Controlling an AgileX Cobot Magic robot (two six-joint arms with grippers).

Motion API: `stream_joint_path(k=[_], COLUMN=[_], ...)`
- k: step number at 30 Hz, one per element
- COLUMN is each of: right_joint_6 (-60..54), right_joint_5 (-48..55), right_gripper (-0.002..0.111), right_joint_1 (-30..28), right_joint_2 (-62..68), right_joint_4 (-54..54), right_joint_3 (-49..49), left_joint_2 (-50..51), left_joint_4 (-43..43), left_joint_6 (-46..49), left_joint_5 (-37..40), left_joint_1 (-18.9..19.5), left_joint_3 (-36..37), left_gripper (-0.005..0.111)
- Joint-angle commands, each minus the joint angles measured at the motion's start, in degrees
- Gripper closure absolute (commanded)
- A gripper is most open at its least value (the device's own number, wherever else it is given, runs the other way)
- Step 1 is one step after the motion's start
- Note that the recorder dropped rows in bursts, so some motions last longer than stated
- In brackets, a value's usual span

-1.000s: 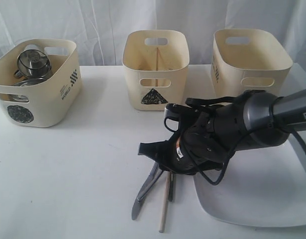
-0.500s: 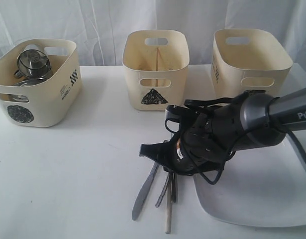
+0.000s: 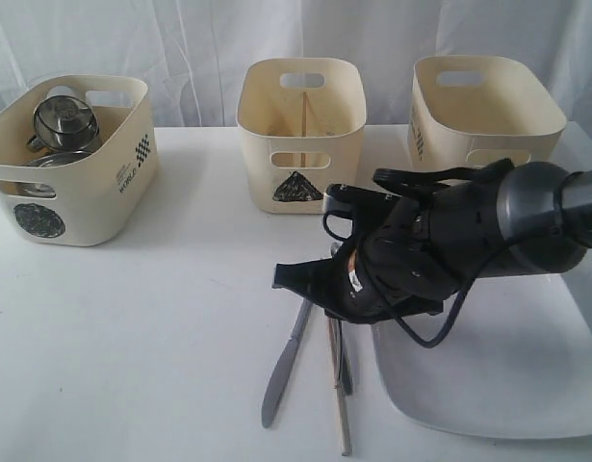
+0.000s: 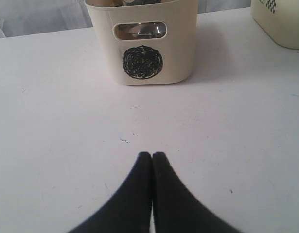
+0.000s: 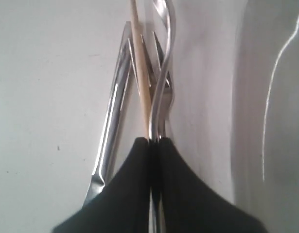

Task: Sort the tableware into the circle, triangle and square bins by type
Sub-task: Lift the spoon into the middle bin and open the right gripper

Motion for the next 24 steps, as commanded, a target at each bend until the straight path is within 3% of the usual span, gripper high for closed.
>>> stream_joint_path(k=[1,10,15,24], right_joint_6=[-1.29,-1.29,-1.07,1.92], right_joint_5=[0.48,-8.26,-9.76,-21.28], right_gripper=[0.108,0.108,0.108,0.108], right_joint_1=[-0.13,-1.56,-7.34,-17.17], right_joint_2=[-1.57,-9.07,-10.50,-7.04], right_joint_4=[-0.48,-8.43,-8.31,-7.90], right_joint_3=[0.29,-0.62,-6.35,-17.19], left_joint_2=[-0.52,-0.52,-0.52,-0.52], left_joint_4=[-0.49,-0.49,-0.49,-0.49], left_joint_6=[-0.13,-0.13,-0.13,-0.13], left_joint_5=[0.04,0.04,0.04,0.04], left_joint_1=[0.01,0.01,0.01,0.01], left_joint_3=[0.23,0.23,0.23,0.23], left_gripper=[0.107,0.107,0.107,0.107])
